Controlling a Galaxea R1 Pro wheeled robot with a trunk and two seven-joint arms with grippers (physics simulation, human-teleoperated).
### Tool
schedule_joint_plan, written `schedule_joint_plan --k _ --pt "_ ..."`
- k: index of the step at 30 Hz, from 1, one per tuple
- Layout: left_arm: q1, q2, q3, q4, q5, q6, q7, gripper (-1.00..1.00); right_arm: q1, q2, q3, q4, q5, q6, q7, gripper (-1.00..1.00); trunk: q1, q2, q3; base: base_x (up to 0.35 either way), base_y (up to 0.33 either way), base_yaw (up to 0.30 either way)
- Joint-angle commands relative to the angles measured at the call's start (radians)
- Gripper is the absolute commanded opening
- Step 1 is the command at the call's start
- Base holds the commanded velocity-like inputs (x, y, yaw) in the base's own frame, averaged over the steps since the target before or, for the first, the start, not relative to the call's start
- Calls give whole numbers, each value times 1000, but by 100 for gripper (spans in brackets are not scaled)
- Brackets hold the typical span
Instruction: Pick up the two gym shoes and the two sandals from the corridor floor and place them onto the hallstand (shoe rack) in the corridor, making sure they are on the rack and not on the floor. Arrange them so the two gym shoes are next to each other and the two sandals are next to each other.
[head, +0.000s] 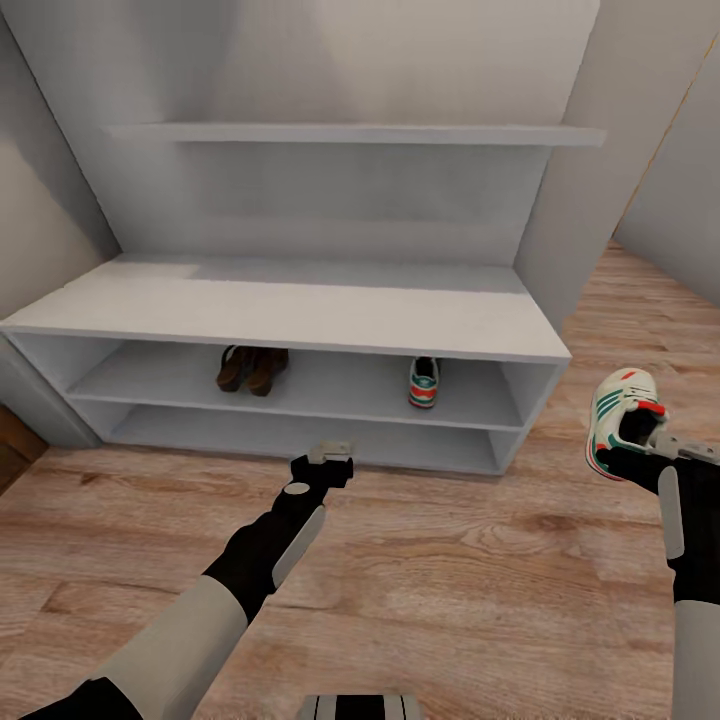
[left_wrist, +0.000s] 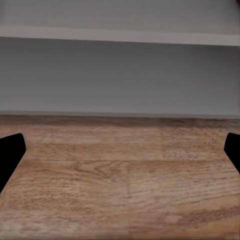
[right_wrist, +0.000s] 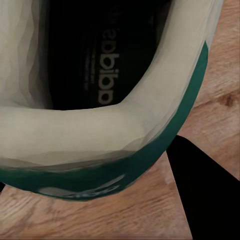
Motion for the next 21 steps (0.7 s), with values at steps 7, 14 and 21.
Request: schedule_joint_plan --k 7,14,21 --pt "-1 1 -4 -1 8 3 9 100 -1 0 0 -1 -1 5 -1 -100 0 0 -1 -109 18 0" --pt "-1 1 -4 -1 8 2 9 100 -1 0 0 -1 -1 5 -1 -100 0 0 -1 -64 1 0" --pt "-1 1 -4 -1 9 2 9 100 -1 0 0 -1 -1 5 -1 -100 0 0 -1 -4 0 0"
